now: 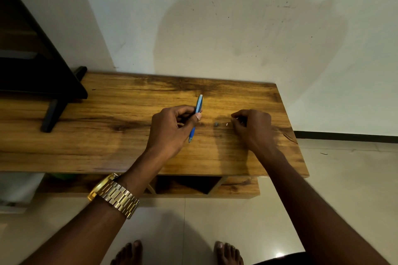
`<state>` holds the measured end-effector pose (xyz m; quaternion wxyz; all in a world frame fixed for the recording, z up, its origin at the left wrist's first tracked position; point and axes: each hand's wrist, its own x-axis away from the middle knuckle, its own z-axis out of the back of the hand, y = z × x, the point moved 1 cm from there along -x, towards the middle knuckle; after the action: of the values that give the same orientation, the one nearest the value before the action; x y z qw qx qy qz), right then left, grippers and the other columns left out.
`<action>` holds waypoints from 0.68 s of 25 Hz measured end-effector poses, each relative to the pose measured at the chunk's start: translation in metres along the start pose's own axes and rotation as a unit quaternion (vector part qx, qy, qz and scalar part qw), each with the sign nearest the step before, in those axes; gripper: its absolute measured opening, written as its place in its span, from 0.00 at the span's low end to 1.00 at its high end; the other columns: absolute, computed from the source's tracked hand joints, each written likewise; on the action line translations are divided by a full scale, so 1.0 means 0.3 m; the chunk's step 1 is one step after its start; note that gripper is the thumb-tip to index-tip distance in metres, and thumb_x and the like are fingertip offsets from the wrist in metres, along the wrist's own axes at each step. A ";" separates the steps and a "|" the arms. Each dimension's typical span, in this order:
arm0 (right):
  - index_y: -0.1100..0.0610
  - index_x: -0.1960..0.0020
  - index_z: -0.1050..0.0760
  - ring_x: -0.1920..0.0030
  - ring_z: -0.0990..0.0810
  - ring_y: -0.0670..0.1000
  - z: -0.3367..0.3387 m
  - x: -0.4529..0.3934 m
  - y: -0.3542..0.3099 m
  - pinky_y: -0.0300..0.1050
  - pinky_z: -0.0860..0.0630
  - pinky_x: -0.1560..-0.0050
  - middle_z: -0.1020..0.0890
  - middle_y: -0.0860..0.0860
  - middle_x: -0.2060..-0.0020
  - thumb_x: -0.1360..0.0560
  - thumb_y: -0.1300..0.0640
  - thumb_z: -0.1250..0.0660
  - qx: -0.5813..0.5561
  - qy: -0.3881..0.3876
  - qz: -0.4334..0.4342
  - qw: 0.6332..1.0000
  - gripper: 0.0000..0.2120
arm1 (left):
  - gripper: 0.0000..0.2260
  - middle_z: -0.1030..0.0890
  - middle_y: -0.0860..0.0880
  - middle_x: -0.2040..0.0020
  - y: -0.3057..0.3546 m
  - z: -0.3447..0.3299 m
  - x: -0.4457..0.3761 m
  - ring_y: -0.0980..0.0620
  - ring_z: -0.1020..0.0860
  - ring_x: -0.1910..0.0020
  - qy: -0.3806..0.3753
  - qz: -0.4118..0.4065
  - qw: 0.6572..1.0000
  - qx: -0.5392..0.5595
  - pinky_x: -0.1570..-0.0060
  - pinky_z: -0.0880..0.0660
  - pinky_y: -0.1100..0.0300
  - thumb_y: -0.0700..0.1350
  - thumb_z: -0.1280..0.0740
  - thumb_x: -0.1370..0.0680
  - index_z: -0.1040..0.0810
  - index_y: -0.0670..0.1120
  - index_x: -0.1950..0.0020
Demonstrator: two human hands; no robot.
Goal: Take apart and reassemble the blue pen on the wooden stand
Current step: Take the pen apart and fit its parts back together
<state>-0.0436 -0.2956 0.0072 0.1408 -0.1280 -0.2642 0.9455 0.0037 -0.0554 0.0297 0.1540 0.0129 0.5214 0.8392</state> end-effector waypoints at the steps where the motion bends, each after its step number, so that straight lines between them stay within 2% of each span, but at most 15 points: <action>1: 0.58 0.39 0.12 0.54 0.16 0.48 -0.015 -0.006 -0.006 0.40 0.22 0.49 0.10 0.55 0.49 0.19 0.58 0.26 0.017 -0.004 0.014 1.000 0.10 | 0.10 0.12 0.59 0.48 0.000 0.004 0.000 0.68 0.17 0.50 0.002 0.000 1.000 -0.002 0.54 0.23 0.77 0.50 0.26 0.19 0.12 0.52 0.38; 4: 0.58 0.41 0.11 0.53 0.14 0.53 -0.051 -0.016 -0.010 0.45 0.18 0.51 0.10 0.56 0.50 0.20 0.58 0.24 0.057 -0.016 0.028 0.998 0.09 | 0.11 0.12 0.59 0.48 0.000 0.016 -0.001 0.67 0.17 0.49 0.003 -0.002 1.000 -0.002 0.53 0.21 0.73 0.50 0.26 0.19 0.12 0.52 0.38; 7: 0.57 0.43 0.11 0.54 0.15 0.51 -0.063 -0.012 -0.006 0.47 0.17 0.52 0.11 0.55 0.51 0.21 0.57 0.24 0.064 -0.014 0.027 0.997 0.08 | 0.11 0.13 0.60 0.49 0.001 0.026 0.001 0.66 0.17 0.49 0.005 -0.006 1.000 -0.001 0.52 0.21 0.70 0.50 0.26 0.19 0.12 0.53 0.38; 12: 0.56 0.47 0.14 0.54 0.17 0.49 -0.077 -0.011 -0.031 0.37 0.27 0.58 0.15 0.50 0.53 0.20 0.57 0.24 0.065 -0.032 0.014 0.997 0.03 | 0.10 0.14 0.63 0.51 0.004 0.043 0.000 0.69 0.18 0.49 0.007 -0.014 1.000 -0.009 0.55 0.21 0.72 0.50 0.27 0.19 0.13 0.53 0.38; 14: 0.54 0.48 0.15 0.57 0.17 0.44 -0.056 -0.001 -0.078 0.33 0.27 0.59 0.16 0.46 0.56 0.19 0.55 0.26 -0.064 0.008 -0.021 0.998 0.02 | 0.10 0.13 0.60 0.48 0.005 0.049 0.001 0.66 0.17 0.49 0.009 -0.035 0.999 -0.031 0.52 0.19 0.66 0.49 0.28 0.18 0.13 0.53 0.37; 15: 0.54 0.48 0.16 0.58 0.17 0.43 -0.043 0.006 -0.106 0.34 0.23 0.58 0.15 0.46 0.57 0.18 0.55 0.27 -0.183 0.026 -0.049 0.982 0.03 | 0.11 0.12 0.58 0.47 0.006 0.049 0.000 0.64 0.17 0.49 0.008 -0.050 0.998 -0.043 0.51 0.18 0.63 0.48 0.28 0.17 0.13 0.52 0.37; 17: 0.58 0.45 0.16 0.57 0.16 0.45 -0.025 0.022 -0.164 0.41 0.17 0.54 0.14 0.49 0.57 0.16 0.56 0.29 -0.381 0.025 -0.076 0.921 0.05 | 0.11 0.12 0.56 0.45 0.002 0.049 0.000 0.61 0.17 0.49 0.004 -0.074 0.995 -0.064 0.50 0.17 0.59 0.47 0.29 0.17 0.13 0.51 0.36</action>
<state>-0.0376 -0.2496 0.0262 0.1589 -0.1752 -0.6101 0.7562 0.0062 -0.0428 0.0368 0.2143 -0.0389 0.4669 0.8571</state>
